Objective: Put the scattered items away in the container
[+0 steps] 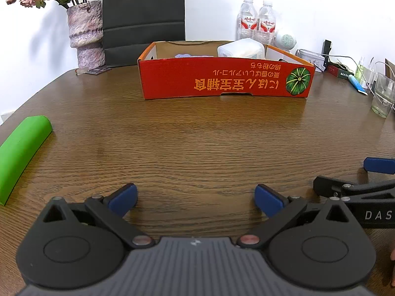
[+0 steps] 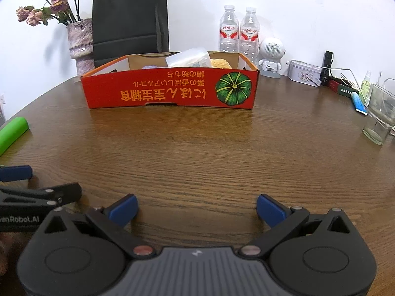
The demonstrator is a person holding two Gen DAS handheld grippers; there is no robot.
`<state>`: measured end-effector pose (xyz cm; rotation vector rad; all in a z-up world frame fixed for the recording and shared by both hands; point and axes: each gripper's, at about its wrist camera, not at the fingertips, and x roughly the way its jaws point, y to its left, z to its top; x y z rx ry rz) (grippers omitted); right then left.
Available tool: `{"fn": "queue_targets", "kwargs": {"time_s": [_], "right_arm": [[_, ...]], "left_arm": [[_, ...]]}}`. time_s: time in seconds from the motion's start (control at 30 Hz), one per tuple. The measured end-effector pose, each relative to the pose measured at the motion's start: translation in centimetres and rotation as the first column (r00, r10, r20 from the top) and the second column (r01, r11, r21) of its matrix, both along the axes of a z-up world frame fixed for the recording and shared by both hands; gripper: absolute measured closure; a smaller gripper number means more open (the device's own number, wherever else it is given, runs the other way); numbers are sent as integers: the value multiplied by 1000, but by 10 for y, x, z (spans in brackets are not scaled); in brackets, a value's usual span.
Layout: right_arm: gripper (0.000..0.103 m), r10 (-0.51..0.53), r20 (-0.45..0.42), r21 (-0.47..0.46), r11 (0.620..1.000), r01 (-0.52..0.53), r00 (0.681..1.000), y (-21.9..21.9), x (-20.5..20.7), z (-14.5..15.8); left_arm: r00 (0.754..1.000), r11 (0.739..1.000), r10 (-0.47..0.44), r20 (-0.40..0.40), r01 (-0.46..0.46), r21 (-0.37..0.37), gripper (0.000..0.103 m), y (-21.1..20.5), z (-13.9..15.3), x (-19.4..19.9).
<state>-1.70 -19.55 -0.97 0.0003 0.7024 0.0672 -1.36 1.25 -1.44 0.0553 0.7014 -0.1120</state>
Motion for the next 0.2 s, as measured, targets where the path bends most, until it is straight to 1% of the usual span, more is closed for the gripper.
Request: {"fn": "queue_targets", "kwargs": {"time_s": [0.2], "right_arm": [[0,-3,0,1,1000,3,1000,1,0,0]], "left_arm": [[1000,1000,2,0,-2,0,0,0,0,0]]}}
